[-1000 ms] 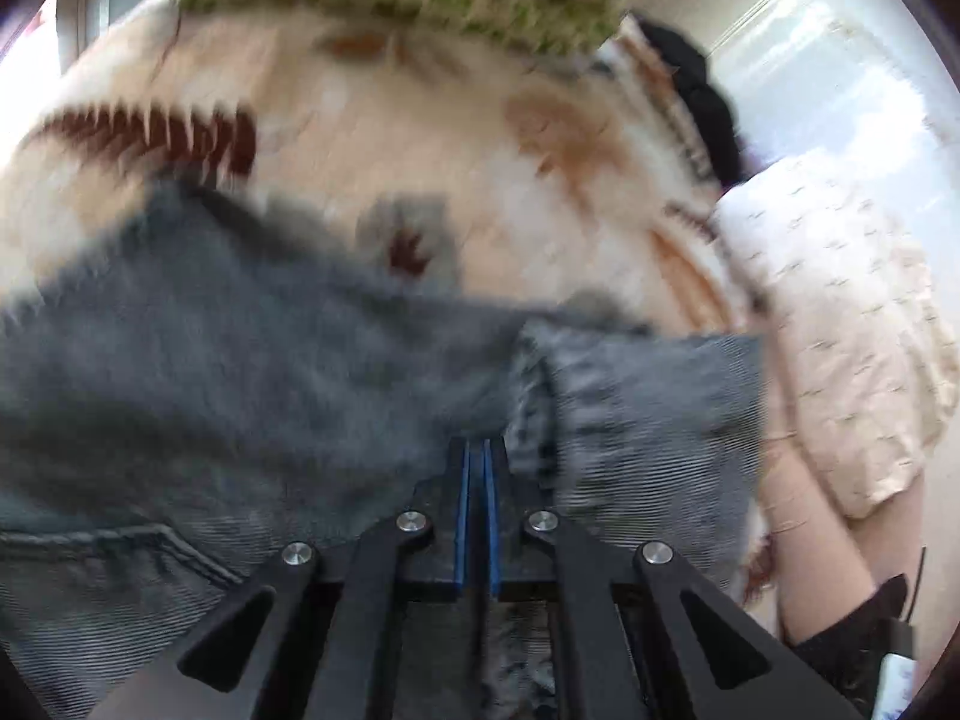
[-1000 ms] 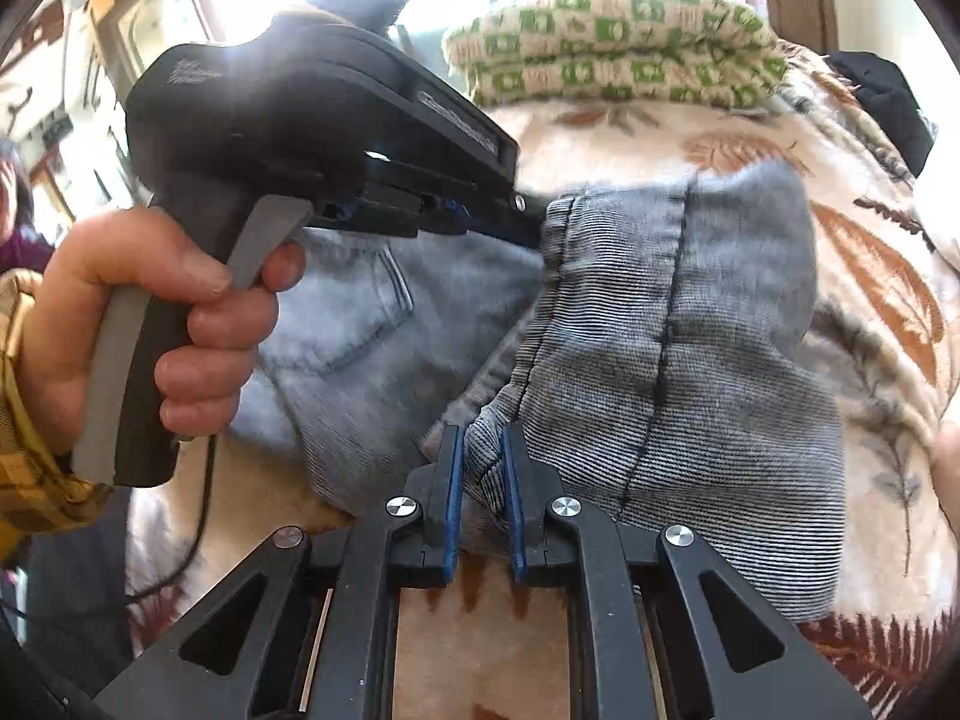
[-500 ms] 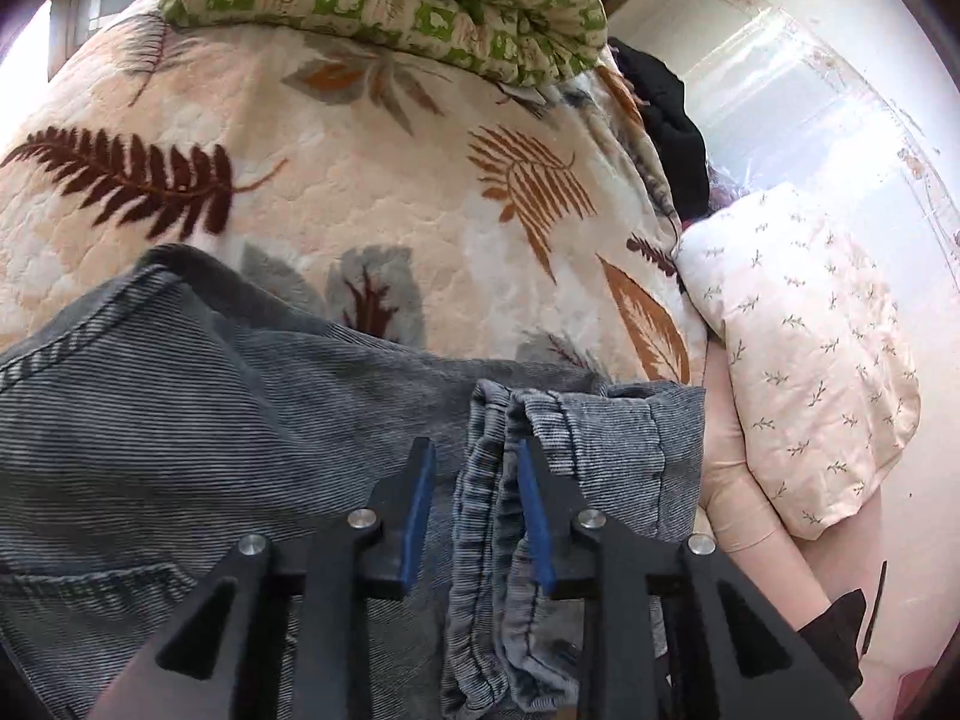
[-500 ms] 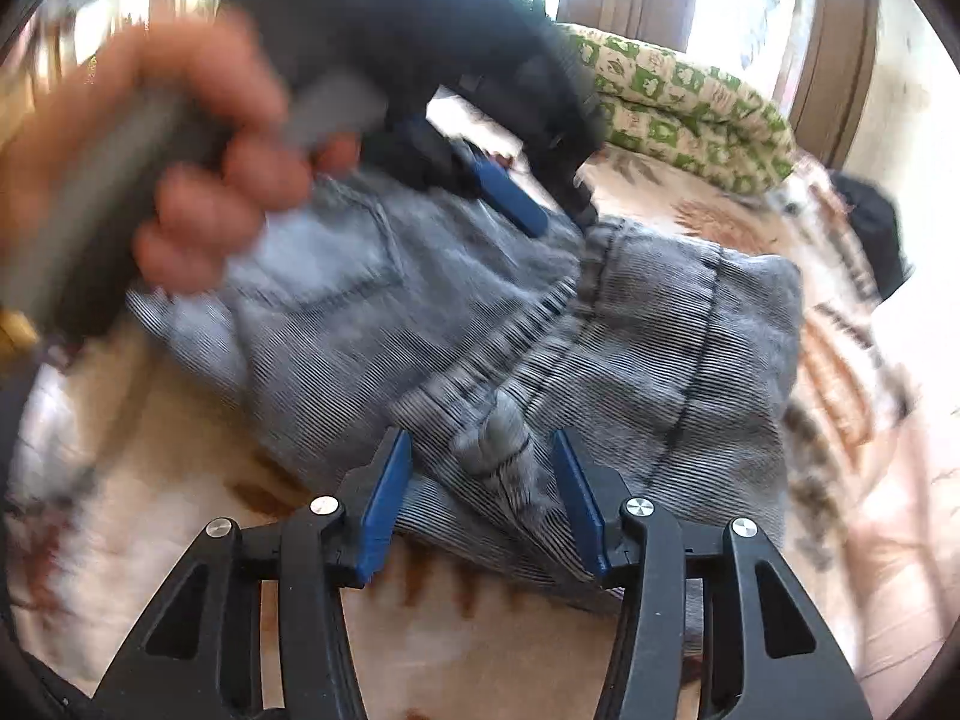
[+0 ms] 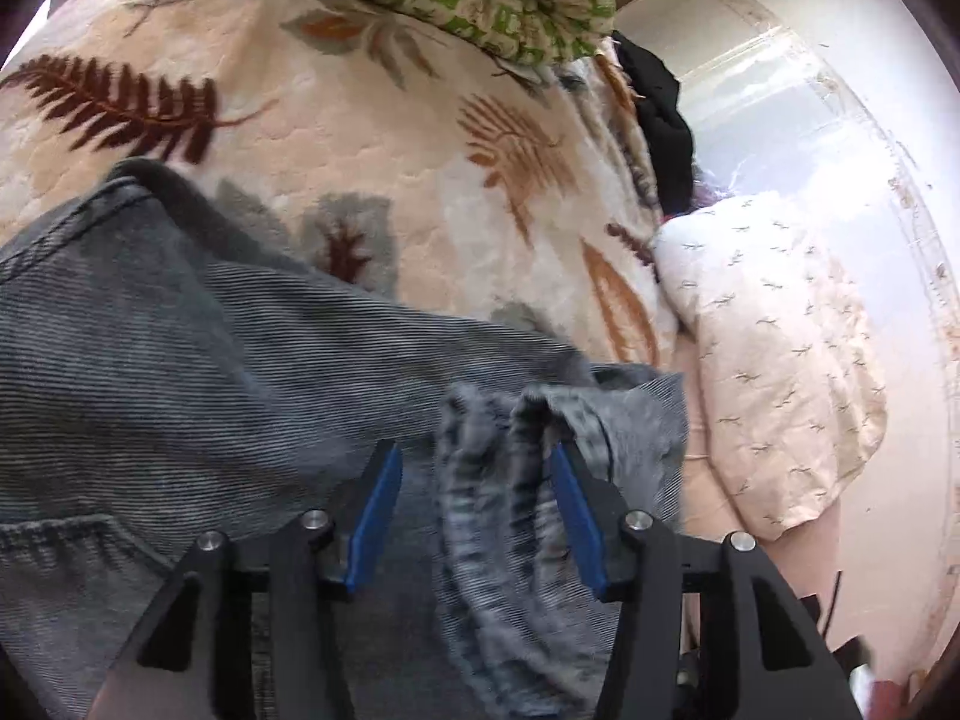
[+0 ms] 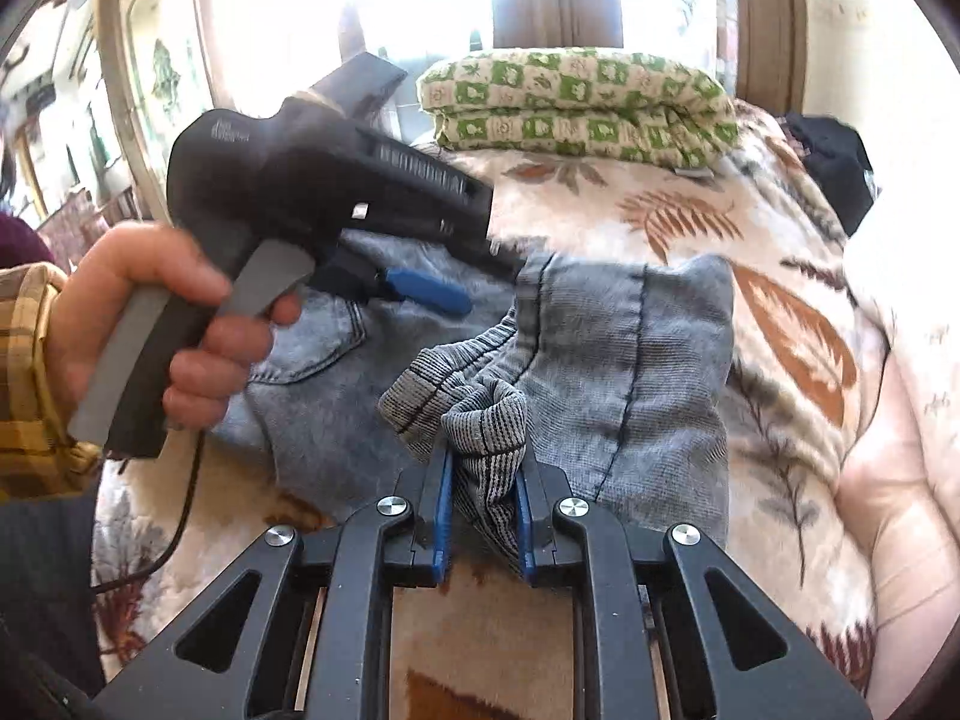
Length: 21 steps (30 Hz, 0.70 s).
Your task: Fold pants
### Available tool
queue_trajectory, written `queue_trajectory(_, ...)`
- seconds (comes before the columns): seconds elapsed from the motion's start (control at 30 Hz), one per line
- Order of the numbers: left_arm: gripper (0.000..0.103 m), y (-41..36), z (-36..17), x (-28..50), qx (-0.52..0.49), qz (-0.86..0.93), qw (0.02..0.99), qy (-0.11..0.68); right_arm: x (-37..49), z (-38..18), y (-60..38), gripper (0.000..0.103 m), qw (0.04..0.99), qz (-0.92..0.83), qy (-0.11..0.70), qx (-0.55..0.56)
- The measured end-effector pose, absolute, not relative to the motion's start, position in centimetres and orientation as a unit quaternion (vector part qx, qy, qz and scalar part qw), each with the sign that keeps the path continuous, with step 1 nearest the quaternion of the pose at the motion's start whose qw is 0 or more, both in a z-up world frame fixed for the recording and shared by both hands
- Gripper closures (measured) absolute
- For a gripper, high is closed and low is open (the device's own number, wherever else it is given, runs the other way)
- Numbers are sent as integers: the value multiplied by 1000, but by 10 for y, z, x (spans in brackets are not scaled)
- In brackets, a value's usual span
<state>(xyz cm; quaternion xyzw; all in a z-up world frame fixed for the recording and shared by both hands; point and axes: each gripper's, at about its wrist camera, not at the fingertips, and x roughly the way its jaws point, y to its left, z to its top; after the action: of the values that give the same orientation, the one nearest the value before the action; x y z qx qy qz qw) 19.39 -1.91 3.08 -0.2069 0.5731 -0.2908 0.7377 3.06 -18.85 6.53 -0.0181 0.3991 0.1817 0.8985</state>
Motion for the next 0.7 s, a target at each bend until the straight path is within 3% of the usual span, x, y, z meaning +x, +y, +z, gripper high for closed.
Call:
queue_trajectory(0.1,42,-31,30,195,-205,-285,738,576,33,60,-185,87,895,184,405,-24)
queue_trajectory(0.5,44,-36,22,195,-216,-275,739,576,36,38,-178,86,885,185,424,-50)
queue_trajectory(0.6,70,-52,29,193,-181,-278,757,564,39,38,-178,86,886,184,422,-58)
queue_trajectory(0.63,92,-57,32,191,-165,-279,763,559,40,38,-177,86,886,184,422,-60)
queue_trajectory(0.7,92,-63,35,187,-154,-281,771,550,36,40,-175,86,886,184,420,-66)
